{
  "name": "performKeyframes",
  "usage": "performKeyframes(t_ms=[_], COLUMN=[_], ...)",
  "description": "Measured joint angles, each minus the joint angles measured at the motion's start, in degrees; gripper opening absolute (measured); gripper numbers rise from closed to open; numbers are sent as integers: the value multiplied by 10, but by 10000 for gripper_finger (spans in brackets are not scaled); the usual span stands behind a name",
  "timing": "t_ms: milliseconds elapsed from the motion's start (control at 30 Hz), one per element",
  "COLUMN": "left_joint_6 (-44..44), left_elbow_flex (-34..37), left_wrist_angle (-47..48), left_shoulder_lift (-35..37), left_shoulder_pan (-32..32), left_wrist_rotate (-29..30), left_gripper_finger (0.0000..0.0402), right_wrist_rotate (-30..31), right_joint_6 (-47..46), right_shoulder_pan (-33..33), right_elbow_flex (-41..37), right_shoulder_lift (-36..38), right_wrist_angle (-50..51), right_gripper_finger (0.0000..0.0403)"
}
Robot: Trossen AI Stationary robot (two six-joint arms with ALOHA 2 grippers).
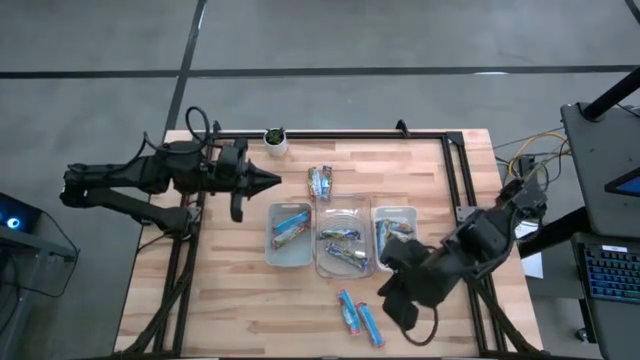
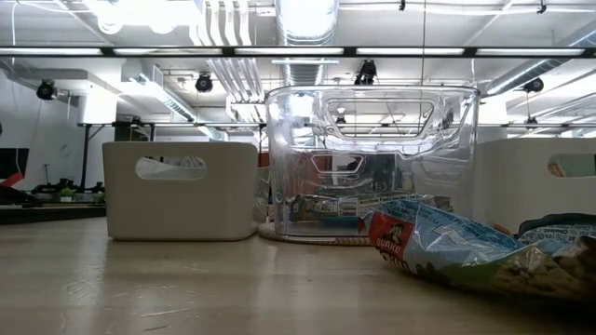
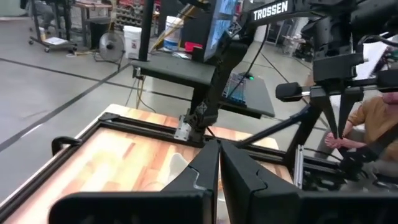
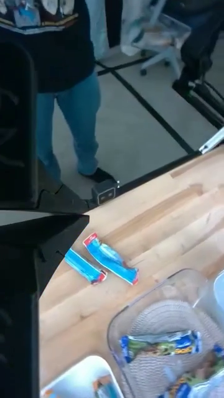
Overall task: Pick and place Granola Bars by type
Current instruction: Put the right red granola bar into the gray bin
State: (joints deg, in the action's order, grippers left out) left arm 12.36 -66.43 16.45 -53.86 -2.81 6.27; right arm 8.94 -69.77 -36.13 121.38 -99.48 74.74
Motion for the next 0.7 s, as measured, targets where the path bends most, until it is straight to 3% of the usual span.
performKeyframes(t_ms=[200,467,700], left_joint_6=[5,18,14], left_elbow_flex=[0,0,0], left_wrist_angle=[4,6,21], left_shoulder_lift=[6,6,5], left_shoulder_pan=[0,0,0], left_wrist_rotate=[-55,-73,-79], left_gripper_finger=[0,0,0], right_wrist_rotate=[-12,-18,-86], right_joint_6=[-71,-205,-266], right_shoulder_pan=[-4,-11,-11], right_elbow_flex=[0,0,0], right_shoulder_lift=[-47,-113,-168], right_wrist_angle=[-1,-5,-7], right_gripper_finger=[8,8,8])
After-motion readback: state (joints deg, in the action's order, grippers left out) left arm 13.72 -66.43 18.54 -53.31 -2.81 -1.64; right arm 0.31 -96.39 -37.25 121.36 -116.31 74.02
